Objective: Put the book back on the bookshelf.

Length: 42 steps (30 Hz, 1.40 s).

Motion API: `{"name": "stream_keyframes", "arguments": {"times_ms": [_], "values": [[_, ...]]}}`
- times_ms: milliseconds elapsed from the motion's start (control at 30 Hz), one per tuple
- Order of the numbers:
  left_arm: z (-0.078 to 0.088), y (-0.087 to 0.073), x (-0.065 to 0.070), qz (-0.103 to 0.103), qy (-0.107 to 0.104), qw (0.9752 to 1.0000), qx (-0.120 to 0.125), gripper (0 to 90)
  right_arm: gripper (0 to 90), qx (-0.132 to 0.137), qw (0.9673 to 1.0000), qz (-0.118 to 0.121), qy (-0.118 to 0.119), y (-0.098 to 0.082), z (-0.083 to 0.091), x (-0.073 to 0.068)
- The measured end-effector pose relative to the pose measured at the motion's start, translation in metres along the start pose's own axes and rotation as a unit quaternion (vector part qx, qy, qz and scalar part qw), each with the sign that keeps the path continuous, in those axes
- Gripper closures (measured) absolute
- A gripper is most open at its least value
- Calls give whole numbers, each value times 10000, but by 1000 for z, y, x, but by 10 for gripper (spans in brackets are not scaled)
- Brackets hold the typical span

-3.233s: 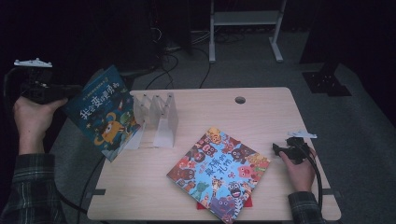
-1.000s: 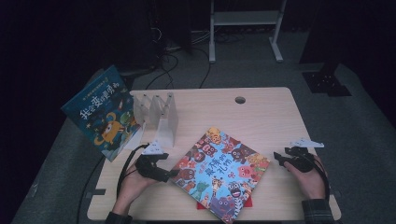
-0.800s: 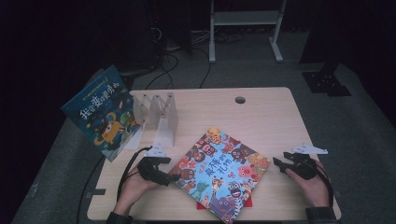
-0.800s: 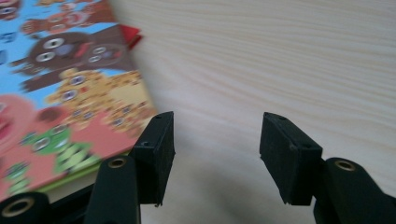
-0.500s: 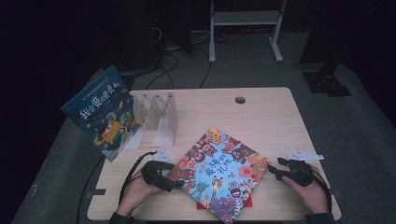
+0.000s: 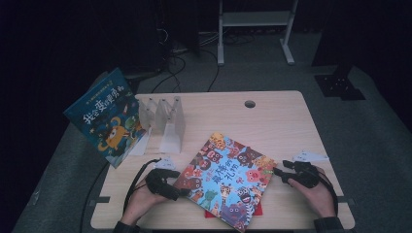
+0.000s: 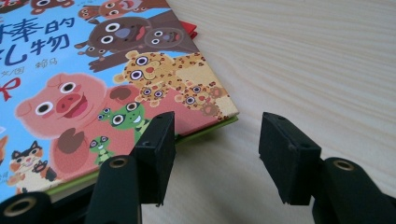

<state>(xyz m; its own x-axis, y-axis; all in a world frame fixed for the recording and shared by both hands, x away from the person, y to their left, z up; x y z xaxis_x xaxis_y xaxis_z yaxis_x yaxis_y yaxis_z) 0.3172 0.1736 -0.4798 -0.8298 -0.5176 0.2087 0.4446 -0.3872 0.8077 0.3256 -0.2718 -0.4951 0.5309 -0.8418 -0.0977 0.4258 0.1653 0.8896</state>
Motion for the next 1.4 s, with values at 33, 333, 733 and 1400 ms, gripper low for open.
{"name": "stream_keyframes", "arguments": {"times_ms": [33,333,733,1400], "values": [[0,0,0,3,22,10000,20,140,447,15,10000,-2,-12,1,-2,0],[2,-1,-3,37,86,9999,41,114,462,3,10000,47,-72,11,-21,-1],[3,-2,-6,97,93,9999,82,114,572,-23,9990,328,294,15,-15,-24],[6,0,-14,114,149,9997,142,95,856,-471,9788,686,1870,-9,18,-80]]}}
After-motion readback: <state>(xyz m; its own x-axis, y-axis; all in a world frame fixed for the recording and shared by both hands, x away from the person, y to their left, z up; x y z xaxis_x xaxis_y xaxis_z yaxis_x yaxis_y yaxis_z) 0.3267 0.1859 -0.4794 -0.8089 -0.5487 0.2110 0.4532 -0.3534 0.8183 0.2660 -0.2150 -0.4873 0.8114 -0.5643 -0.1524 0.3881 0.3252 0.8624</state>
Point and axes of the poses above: each handheld gripper's, and its own axes: z roughly backward along the jaws, y roughly out of its top, x roughly to its right, the point moved 2 cm from there along -z, roughly forward along the jaws, and after that the axes turned 12 degrees about x, right-handed, at the moved point
